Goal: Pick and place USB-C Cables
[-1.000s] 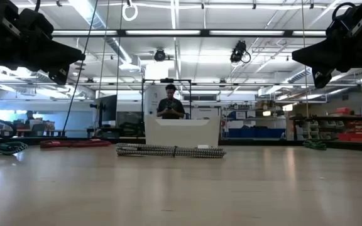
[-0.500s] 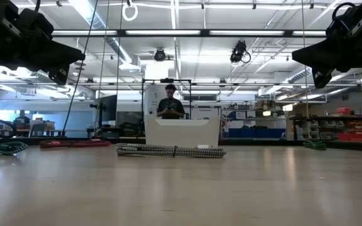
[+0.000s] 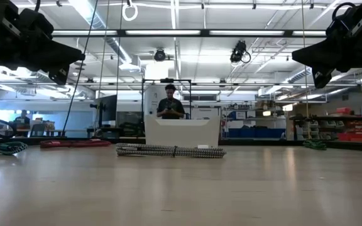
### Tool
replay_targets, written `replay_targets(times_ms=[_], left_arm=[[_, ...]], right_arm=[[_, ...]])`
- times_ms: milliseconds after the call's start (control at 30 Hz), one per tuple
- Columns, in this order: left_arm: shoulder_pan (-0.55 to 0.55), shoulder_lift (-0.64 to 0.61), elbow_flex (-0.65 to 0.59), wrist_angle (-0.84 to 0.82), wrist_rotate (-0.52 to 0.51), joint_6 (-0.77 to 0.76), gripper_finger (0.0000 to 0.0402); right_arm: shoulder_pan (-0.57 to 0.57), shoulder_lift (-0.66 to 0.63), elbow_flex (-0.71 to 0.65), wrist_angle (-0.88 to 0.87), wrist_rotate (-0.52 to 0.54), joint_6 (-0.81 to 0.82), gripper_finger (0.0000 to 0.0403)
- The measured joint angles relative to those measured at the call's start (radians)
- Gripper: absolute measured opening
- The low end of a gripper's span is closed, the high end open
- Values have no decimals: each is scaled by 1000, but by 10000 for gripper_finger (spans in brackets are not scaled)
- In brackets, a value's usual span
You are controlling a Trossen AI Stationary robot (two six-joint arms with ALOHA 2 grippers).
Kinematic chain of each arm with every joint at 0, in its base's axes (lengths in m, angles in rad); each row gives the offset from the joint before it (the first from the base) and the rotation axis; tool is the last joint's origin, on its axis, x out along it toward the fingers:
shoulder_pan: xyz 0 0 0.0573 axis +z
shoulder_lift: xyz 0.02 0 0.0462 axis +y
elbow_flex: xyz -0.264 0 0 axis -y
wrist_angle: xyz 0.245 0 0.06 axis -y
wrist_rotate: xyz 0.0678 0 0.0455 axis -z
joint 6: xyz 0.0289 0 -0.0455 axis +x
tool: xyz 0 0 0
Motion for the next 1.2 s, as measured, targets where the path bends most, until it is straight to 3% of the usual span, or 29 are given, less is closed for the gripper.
replay_targets(times_ms=[600,733,1067,1200], left_arm=[[0,0,0,0,0,0,30],[0,0,0,0,0,0,34],[0,0,0,0,0,0,34],[0,0,0,0,0,0,30]], right_arm=[[0,0,0,0,1,-2,23],[0,0,0,4,111,-30,23],[0,7,0,365,238,283,23],[0,37,0,480,210,316,23]])
